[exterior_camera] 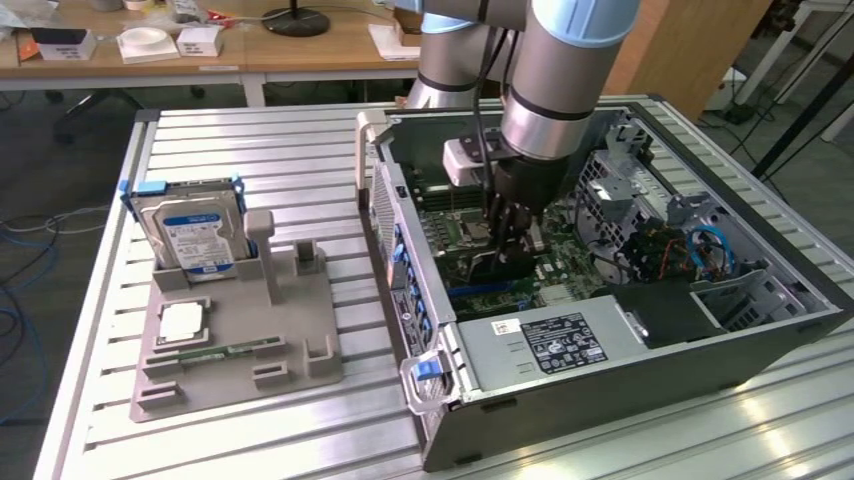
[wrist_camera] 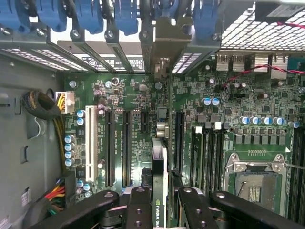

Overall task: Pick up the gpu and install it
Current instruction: 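Insert the gpu into the slot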

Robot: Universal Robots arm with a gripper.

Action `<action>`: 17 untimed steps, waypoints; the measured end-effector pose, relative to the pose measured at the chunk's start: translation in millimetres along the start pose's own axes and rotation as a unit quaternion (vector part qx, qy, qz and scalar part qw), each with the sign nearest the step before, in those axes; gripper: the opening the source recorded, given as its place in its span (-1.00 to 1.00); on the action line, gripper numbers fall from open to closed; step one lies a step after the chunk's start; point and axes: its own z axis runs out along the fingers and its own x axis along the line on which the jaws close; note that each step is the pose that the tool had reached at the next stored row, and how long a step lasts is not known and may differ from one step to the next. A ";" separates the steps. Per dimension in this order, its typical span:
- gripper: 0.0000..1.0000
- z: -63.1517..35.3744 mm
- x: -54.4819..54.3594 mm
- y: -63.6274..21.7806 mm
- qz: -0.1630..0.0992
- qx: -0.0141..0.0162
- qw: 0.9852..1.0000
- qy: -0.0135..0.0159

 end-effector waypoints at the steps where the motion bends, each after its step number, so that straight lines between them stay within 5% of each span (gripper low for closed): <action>1: -0.48 0.8 0.0 0.0 0.000 0.000 1.000 0.000; 17: -0.48 5.2 0.1 0.1 0.000 0.000 1.000 0.000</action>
